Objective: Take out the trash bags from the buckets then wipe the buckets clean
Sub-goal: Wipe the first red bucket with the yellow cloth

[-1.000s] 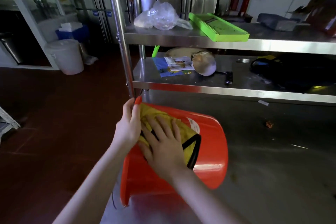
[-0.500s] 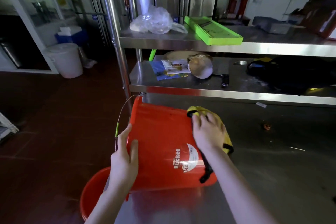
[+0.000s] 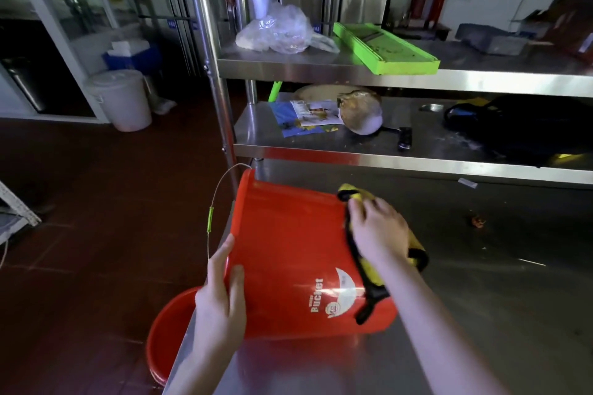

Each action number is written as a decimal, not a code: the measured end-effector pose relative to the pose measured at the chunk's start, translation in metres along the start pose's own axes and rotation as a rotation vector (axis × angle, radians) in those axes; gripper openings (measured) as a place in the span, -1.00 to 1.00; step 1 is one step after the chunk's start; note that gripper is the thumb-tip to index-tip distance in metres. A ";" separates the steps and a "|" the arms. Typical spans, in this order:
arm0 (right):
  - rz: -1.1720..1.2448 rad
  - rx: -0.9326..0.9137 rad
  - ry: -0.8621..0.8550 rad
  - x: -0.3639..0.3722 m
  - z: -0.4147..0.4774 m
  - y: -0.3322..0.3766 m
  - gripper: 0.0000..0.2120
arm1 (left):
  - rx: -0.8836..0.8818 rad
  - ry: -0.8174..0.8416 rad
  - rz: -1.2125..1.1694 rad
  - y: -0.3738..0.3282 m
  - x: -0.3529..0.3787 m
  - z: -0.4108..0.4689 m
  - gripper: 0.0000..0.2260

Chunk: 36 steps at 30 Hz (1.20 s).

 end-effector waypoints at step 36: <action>-0.113 -0.551 -0.050 0.047 -0.047 0.129 -0.56 | 0.044 0.128 0.131 -0.006 -0.008 0.052 -0.58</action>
Point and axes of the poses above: each hand's wrist, its own z-axis towards the middle knuckle, its own x-axis out of the palm, y = z × x, the point moved 5 cm from there along z, towards the middle knuckle, and after that the axes turned 12 degrees about y, right-handed, at the moved point
